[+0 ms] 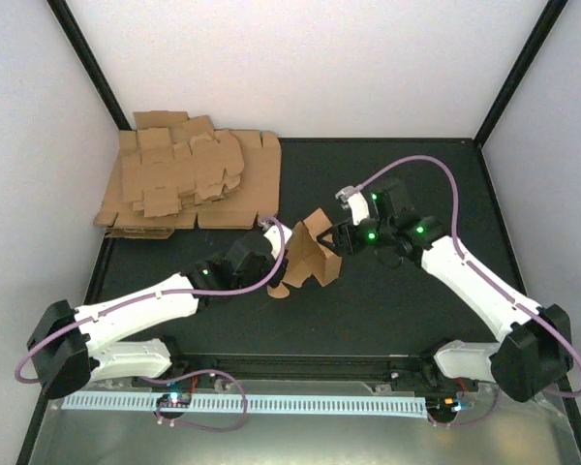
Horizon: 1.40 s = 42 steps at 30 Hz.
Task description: Fold the paper box
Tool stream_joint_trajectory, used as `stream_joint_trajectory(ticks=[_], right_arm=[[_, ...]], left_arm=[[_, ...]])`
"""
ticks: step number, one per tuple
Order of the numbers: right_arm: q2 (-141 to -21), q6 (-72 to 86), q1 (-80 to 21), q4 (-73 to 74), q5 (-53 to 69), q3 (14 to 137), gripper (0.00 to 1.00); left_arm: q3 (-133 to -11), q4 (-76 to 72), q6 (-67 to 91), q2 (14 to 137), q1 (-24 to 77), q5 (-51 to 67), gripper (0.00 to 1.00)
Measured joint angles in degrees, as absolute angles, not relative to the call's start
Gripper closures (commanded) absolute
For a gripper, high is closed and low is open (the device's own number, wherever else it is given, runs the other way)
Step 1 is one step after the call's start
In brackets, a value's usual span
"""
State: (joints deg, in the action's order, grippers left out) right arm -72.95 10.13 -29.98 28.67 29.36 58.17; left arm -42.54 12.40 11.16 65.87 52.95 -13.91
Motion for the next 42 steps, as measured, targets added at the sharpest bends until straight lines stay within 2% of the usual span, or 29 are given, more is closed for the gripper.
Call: stream_joint_trajectory(ticks=[7,15,20,32,42], right_arm=[[-68.1,9.4,-30.2,30.0,26.6,59.6,0.28],[-68.5,9.0,-30.2,30.3,26.1,62.0,0.49],[-70.5,8.8,-30.2,30.8,27.6,63.4,0.55],[-73.3,7.2,-31.2,33.3,28.5,63.6,0.65],[-74.9,5.8,-33.2,35.0,25.3,65.8,0.65]], left_arm=[[-42.5,12.4,11.2,65.9,52.9,-13.3,0.98],[-42.6,12.4,11.1,65.9,52.9,-13.2,0.98],[-42.6,12.4,11.1,65.9,52.9,-13.2,0.99],[-42.6,12.6,11.1,65.9,52.9,-13.2,0.98],[-42.6,13.0,11.1,65.9,52.9,-13.3,0.99]])
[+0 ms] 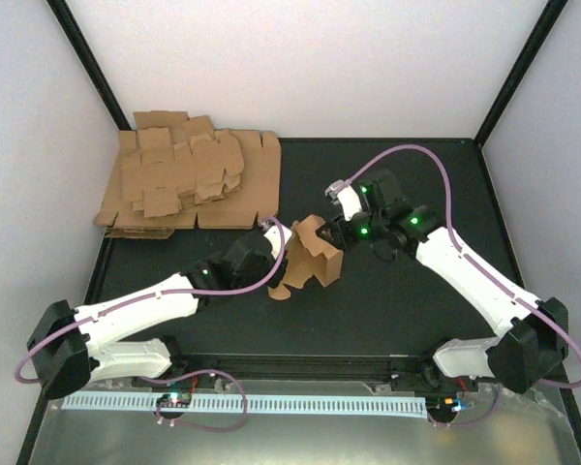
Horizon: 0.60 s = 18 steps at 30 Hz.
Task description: Fold the paper box
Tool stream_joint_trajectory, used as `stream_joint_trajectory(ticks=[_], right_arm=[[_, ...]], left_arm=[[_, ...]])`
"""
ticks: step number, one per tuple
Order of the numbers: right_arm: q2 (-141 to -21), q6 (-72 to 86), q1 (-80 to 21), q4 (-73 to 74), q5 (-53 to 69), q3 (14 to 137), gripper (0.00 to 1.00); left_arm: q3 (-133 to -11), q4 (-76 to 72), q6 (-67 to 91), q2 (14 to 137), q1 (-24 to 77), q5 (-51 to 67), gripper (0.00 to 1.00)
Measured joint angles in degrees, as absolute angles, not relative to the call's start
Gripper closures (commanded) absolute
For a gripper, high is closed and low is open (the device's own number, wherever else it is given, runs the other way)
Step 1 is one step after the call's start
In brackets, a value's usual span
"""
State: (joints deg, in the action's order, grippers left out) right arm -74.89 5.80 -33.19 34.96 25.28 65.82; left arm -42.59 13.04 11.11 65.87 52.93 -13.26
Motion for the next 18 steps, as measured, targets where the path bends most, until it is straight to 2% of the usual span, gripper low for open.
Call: stream_joint_trajectory(ticks=[18], right_arm=[[-76.9,3.0,-37.9,42.3,16.1,68.5,0.61]], left_arm=[[-42.9,13.3,10.9,65.7,52.9,-12.8,0.98]])
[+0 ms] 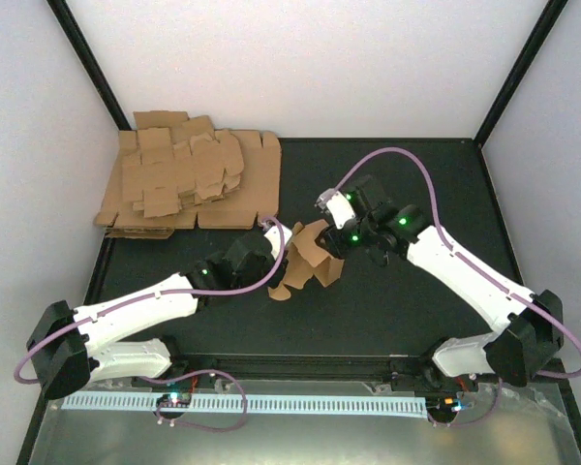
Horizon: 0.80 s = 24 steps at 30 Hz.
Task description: Fold the paper box
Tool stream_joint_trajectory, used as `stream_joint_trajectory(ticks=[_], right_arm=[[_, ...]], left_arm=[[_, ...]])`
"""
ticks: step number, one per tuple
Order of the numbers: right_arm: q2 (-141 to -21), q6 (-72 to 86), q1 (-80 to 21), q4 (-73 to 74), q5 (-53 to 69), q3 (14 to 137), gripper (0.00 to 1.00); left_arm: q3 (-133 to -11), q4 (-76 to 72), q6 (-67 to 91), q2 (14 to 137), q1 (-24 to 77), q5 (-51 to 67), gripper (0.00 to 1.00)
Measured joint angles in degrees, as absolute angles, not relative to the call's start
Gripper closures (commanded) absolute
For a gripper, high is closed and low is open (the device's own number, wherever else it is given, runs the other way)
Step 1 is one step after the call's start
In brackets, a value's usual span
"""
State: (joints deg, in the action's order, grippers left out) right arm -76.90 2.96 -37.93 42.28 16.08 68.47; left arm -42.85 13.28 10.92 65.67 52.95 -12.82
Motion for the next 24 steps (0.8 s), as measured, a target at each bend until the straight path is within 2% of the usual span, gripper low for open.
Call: stream_joint_trajectory(ticks=[10,17,19,22,24], right_arm=[[-77.7,2.5,-43.6,45.5,-0.6,69.8,0.56],[-79.8,1.7,-47.2,47.0,-10.8,70.7,0.45],[-80.1,1.6,-48.4,47.4,-13.3,70.9,0.45],[-80.8,1.3,-50.5,48.1,-18.1,71.1,0.36],[-81.4,0.7,-52.4,48.5,-22.2,71.1,0.36]], left_arm=[[-42.9,13.3,10.9,65.7,52.9,-12.4,0.98],[-42.9,13.3,10.7,65.7,52.9,-12.2,0.98],[-42.9,13.3,10.7,65.7,52.9,-12.1,0.98],[-42.9,13.3,10.7,65.6,52.9,-12.1,0.99],[-42.9,13.3,10.7,65.6,52.9,-12.0,0.98]])
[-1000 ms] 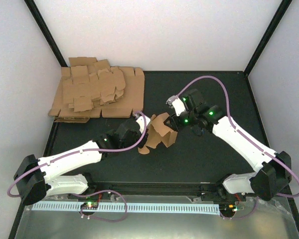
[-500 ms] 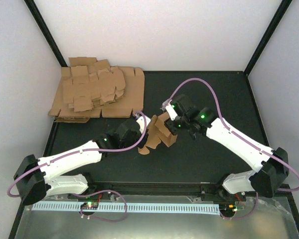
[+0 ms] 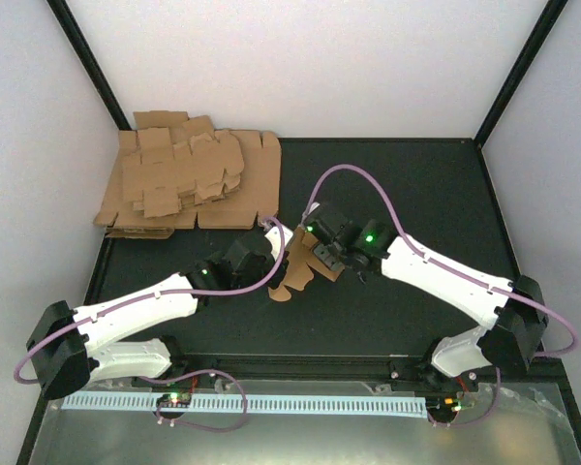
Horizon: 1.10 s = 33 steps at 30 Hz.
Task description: Fold the paper box
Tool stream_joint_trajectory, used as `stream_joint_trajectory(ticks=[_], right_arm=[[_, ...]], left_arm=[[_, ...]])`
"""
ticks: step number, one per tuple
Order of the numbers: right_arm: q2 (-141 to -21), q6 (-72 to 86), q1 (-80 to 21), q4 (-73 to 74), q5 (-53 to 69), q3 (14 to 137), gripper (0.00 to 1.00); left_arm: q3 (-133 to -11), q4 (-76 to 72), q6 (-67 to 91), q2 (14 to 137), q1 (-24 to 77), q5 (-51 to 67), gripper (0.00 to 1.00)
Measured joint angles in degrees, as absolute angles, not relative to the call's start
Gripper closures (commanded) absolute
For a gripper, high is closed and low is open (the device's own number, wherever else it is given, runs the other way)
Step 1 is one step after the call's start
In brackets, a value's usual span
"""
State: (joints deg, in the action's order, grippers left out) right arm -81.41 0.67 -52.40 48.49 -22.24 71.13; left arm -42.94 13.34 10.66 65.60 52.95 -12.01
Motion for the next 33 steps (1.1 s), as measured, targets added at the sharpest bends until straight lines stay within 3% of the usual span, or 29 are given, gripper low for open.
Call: stream_joint_trajectory(ticks=[7,17,21,33], right_arm=[[-82.6,-1.5,-56.4,47.7,-32.6,70.3,0.36],[-83.6,-4.1,-56.6,44.3,-36.3,66.8,0.38],[-83.6,-4.8,-56.6,41.6,-38.7,65.4,0.5],[-86.5,-6.0,-59.2,34.9,-48.4,64.1,0.72]], left_arm=[[-42.9,13.3,10.6,65.6,52.9,-11.9,0.98],[-42.9,13.3,10.6,65.6,52.9,-11.7,0.98],[-42.9,13.3,10.6,65.5,52.9,-11.5,0.98],[-42.9,14.8,9.8,62.2,52.9,-11.1,0.98]])
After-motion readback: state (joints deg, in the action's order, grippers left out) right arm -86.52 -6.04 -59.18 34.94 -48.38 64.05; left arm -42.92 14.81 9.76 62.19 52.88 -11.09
